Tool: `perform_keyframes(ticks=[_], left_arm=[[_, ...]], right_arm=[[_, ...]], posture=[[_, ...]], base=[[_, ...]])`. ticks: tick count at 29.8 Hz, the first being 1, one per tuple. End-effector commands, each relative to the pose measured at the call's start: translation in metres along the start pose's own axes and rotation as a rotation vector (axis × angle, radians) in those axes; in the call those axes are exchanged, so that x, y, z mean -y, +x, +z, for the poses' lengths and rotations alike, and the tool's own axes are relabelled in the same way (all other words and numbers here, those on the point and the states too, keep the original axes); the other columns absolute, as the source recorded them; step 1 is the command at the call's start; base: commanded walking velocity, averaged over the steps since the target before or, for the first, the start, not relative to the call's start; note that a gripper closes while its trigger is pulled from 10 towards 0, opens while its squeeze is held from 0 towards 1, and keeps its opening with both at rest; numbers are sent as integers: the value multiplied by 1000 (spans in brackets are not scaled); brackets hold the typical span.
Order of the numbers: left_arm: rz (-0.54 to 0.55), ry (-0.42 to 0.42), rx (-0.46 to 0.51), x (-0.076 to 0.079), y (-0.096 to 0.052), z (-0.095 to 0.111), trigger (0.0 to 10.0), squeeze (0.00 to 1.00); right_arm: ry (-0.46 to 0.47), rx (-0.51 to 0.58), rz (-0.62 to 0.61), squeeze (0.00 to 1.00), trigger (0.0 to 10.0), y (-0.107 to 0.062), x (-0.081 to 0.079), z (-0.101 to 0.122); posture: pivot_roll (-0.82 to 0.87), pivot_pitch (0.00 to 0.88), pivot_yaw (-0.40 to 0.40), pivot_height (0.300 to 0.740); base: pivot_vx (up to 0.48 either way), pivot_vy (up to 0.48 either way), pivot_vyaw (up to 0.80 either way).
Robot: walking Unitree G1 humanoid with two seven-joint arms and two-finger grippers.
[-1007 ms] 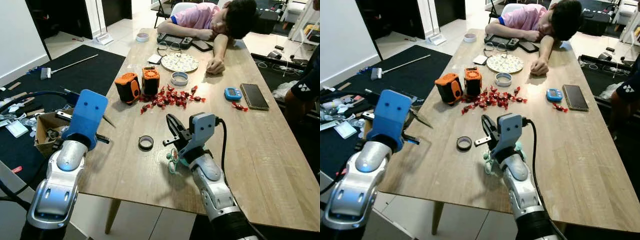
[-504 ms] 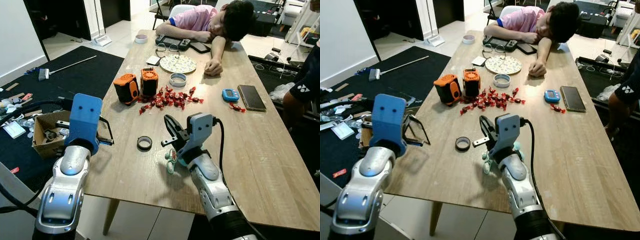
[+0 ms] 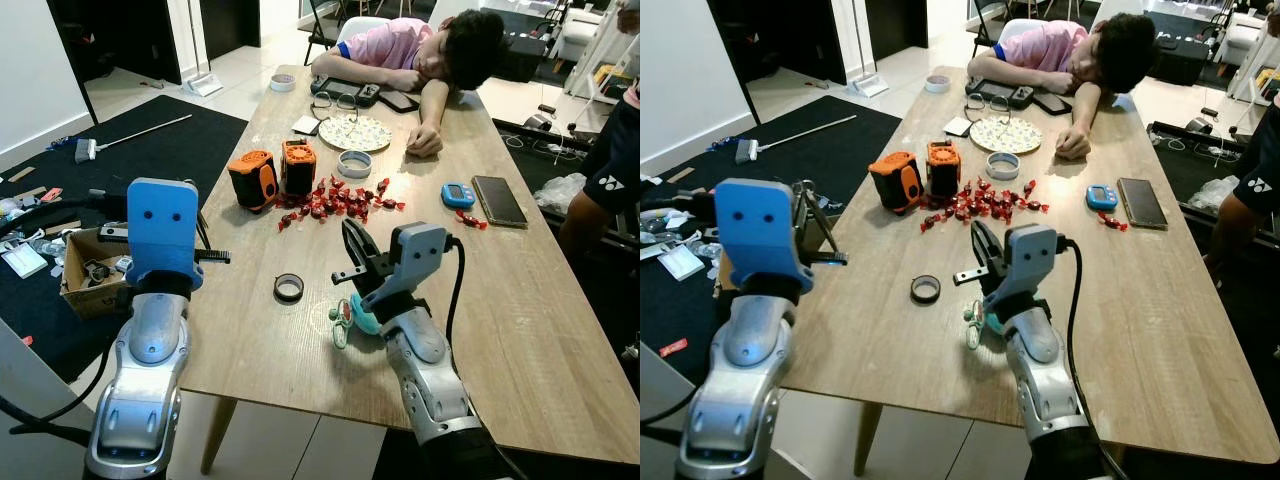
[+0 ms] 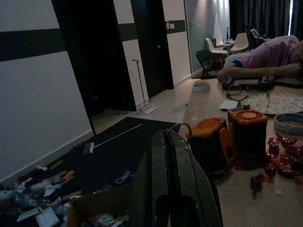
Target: Hang keys on a hook
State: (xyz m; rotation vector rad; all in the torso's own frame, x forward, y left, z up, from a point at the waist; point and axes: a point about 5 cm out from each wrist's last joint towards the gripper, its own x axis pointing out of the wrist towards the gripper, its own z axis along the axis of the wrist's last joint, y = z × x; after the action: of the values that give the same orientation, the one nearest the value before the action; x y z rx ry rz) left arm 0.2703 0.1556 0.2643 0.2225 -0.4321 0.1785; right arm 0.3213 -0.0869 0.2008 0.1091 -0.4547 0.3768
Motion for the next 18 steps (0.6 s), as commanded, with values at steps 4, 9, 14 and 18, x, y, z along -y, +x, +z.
perform_keyframes(ticks=[4,9,14,18], left_arm=[[-3,-7,-1,5,-1,-3,10000,0],[-3,-7,9,7,-4,-7,10000,0],[-6,-4,5,7,-5,-8,10000,0],[-11,-1,8,7,-6,-8,10000,0]], right_arm=[[-17,0,-34,0,10000,-4,8,2],[-20,1,-32,0,10000,-2,7,2],[-12,-7,-24,0,10000,-2,3,1],[-9,-13,-21,0,10000,-3,1,-1]], posture=[[212,146,-45,740],[220,153,-51,740],[226,156,-47,740],[228,157,-46,740]], base=[[0,0,0],[0,0,0],[0,0,0],[-60,0,0]])
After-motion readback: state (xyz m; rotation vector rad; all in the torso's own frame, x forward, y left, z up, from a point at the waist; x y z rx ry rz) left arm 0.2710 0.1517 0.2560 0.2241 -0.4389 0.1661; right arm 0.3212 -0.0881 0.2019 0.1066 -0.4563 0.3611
